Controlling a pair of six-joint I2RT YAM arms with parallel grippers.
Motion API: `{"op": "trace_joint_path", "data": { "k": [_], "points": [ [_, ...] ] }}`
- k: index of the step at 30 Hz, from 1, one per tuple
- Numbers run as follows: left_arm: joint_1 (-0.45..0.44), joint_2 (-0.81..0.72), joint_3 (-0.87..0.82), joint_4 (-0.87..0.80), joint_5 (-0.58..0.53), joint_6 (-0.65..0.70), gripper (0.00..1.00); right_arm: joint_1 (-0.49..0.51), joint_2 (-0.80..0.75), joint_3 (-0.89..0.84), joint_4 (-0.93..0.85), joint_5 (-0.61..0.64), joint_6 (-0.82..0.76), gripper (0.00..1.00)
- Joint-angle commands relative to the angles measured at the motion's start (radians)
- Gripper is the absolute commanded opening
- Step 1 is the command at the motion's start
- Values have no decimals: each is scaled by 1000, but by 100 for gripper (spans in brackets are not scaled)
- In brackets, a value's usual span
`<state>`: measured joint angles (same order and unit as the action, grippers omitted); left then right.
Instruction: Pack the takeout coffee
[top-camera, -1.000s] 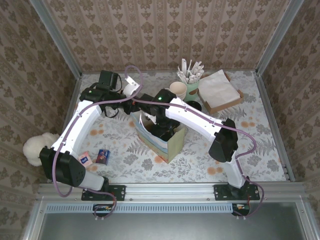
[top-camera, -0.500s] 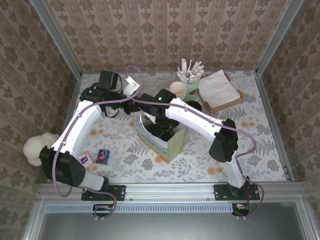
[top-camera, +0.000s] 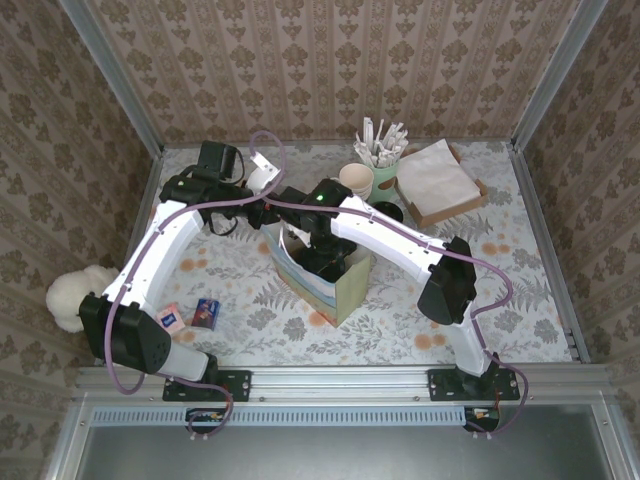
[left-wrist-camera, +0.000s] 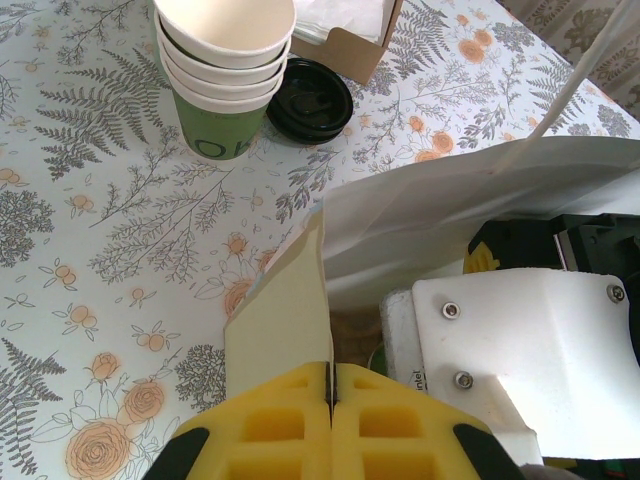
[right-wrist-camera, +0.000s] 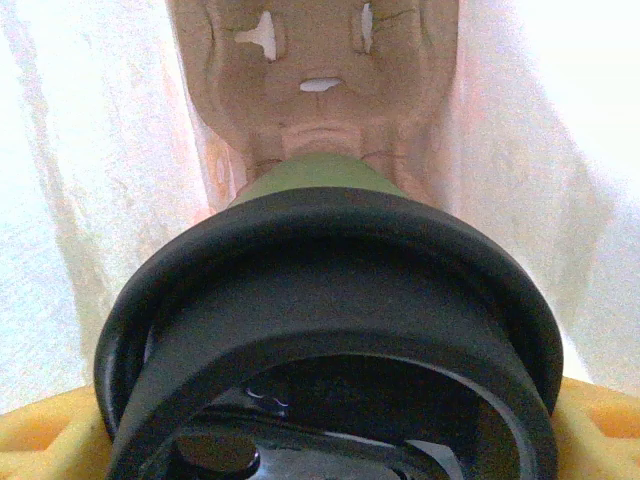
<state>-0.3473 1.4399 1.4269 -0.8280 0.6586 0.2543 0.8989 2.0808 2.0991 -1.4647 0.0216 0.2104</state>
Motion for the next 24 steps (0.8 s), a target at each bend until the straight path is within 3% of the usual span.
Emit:
{"op": "trace_joint_path", "data": {
  "k": [1, 24],
  "points": [
    [-12, -9, -11, -2, 26, -7, 0, -5, -31, -8, 5, 14, -14, 58],
    [-12, -1, -5, -8, 26, -10, 0, -5, 0, -10, -50, 17, 2, 59]
  ]
}}
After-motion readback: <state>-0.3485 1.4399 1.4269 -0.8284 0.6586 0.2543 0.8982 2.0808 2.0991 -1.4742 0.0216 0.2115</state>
